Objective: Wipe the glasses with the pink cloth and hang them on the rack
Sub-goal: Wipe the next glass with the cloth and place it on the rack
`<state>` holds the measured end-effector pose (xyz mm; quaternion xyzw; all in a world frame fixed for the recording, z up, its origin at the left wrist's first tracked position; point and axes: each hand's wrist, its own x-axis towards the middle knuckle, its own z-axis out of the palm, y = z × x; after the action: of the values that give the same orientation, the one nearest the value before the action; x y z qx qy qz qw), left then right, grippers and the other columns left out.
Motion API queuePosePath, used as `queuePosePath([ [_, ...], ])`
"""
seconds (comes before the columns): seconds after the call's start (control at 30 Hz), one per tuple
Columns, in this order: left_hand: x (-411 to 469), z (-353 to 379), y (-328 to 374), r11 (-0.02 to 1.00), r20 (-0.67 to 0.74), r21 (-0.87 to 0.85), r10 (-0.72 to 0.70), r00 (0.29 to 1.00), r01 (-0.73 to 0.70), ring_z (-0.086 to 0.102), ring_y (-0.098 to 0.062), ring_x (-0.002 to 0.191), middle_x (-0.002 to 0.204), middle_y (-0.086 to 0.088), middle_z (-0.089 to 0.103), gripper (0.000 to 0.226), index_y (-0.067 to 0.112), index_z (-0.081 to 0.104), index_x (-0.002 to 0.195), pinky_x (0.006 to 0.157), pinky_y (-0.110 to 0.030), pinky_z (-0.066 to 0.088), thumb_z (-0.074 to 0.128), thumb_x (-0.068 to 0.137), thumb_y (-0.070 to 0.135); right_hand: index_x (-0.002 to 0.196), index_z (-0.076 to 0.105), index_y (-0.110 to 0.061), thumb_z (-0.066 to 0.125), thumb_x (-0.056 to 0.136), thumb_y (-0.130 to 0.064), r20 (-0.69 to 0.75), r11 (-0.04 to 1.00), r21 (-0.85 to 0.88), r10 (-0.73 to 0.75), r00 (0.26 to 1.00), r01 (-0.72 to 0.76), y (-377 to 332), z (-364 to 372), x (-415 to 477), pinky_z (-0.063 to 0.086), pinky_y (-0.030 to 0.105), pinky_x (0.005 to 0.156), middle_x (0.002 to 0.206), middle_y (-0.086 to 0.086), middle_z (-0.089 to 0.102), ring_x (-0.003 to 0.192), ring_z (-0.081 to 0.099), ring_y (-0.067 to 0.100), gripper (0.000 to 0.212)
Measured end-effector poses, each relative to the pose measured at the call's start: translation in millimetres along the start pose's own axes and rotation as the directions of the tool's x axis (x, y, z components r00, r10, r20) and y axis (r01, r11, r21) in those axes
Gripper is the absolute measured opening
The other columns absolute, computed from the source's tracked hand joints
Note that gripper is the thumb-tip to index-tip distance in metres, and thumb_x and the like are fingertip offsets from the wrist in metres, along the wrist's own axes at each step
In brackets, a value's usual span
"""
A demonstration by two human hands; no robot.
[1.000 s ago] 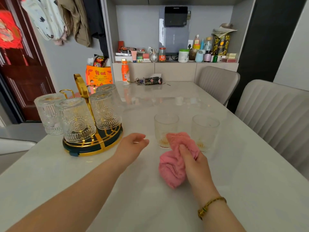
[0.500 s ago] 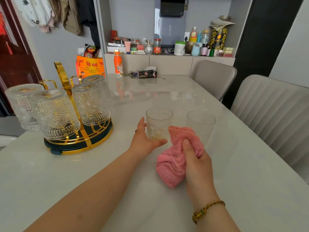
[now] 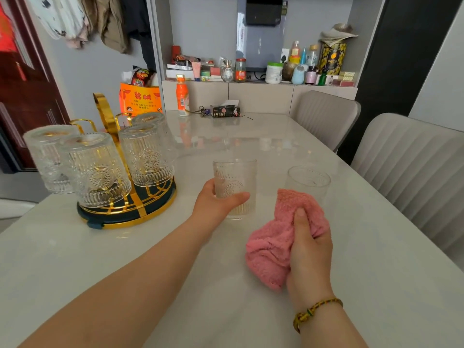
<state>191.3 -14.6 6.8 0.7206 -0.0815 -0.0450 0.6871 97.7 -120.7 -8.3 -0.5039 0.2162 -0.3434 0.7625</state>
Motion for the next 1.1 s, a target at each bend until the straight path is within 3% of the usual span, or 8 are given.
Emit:
queuePosePath([
  [0.17,-49.7,-29.7,22.5,0.988,0.064,-0.138,-0.057,0.996,0.065,0.062,-0.023,0.102,0.114,-0.006,0.064,0.060,0.014,0.050,0.121,0.094,-0.042,0.048,0.073,0.067,0.025,0.107,0.057,-0.008,0.057,0.086,-0.020,0.150,0.995,0.028,0.090,0.984,-0.096,-3.9,8.5,-12.1,0.051,0.044,0.086,0.107,0.017,0.062,0.095,0.061,0.028,0.024],
  [0.3,-96.5,-57.8,26.1,0.988,0.136,-0.147,-0.034,0.990,0.054,0.068,-0.018,0.094,0.103,0.001,0.070,0.060,0.024,0.057,0.111,0.088,-0.042,0.051,0.081,0.056,0.033,0.095,0.060,-0.010,0.061,0.081,-0.015,0.345,0.993,0.018,0.105,0.933,-0.118,-7.5,15.6,-39.4,0.050,0.045,0.085,0.099,0.015,0.065,0.091,0.062,0.027,0.015],
  [0.43,-124.6,-80.3,13.3,0.955,0.106,-0.286,-0.054,0.993,0.082,0.069,-0.016,0.093,0.105,0.000,0.071,0.063,0.021,0.056,0.116,0.080,-0.036,0.055,0.062,0.057,0.042,0.078,0.059,-0.016,0.076,0.059,-0.015,0.573,0.996,-0.007,0.077,0.816,-0.089,-8.2,22.3,-66.1,0.052,0.029,0.073,0.083,0.005,0.064,0.080,0.060,0.017,0.026],
  [0.53,-129.6,-88.9,4.1,0.935,0.077,-0.341,-0.073,0.994,0.095,0.067,-0.021,0.097,0.110,-0.006,0.069,0.061,0.014,0.056,0.121,0.081,-0.037,0.056,0.073,0.067,0.037,0.080,0.053,-0.019,0.065,0.061,-0.027,0.675,0.996,-0.090,0.080,0.734,-0.026,-1.3,24.5,-77.0,0.049,0.027,0.076,0.081,-0.004,0.060,0.078,0.059,0.007,0.024],
  [0.67,-124.2,-94.5,-0.3,0.951,0.041,-0.295,-0.083,0.996,0.092,0.066,-0.021,0.098,0.110,-0.005,0.069,0.076,0.016,0.055,0.121,0.089,-0.043,0.051,0.061,0.053,0.049,0.080,0.052,-0.020,0.060,0.073,-0.024,0.668,0.992,-0.106,0.020,0.744,0.069,2.6,26.0,-80.0,0.046,0.013,0.064,0.075,-0.009,0.058,0.066,0.057,-0.006,0.011],
  [0.77,-121.2,-96.6,-2.5,0.963,0.066,-0.252,-0.078,0.995,0.092,0.069,-0.016,0.091,0.101,-0.001,0.072,0.068,0.018,0.058,0.116,0.084,-0.039,0.053,0.058,0.054,0.046,0.081,0.052,-0.025,0.064,0.068,-0.023,0.656,0.931,-0.150,-0.158,0.738,0.332,0.7,26.8,-80.7,0.042,0.005,0.067,0.086,-0.009,0.057,0.073,0.055,-0.010,0.017],
  [0.93,-120.0,-92.8,-12.0,0.974,0.094,-0.185,-0.119,0.988,0.134,0.068,-0.017,0.092,0.096,0.001,0.073,0.061,0.023,0.062,0.108,0.087,-0.039,0.051,0.080,0.054,0.046,0.087,0.047,-0.047,0.059,0.065,-0.031,0.692,0.702,-0.117,-0.450,0.564,0.703,0.9,26.6,-85.1,0.036,0.002,0.082,0.103,-0.016,0.046,0.097,0.047,-0.011,0.030],
  [1.1,-122.7,-88.9,-14.7,0.966,0.156,-0.211,-0.120,0.981,0.152,0.068,-0.018,0.094,0.102,-0.001,0.072,0.062,0.022,0.061,0.110,0.086,-0.036,0.052,0.080,0.056,0.047,0.104,0.047,-0.051,0.066,0.067,-0.031,0.657,0.824,-0.130,-0.345,0.670,0.552,-5.8,23.4,-81.9,0.040,0.005,0.083,0.118,-0.017,0.049,0.105,0.050,-0.005,0.046],
])
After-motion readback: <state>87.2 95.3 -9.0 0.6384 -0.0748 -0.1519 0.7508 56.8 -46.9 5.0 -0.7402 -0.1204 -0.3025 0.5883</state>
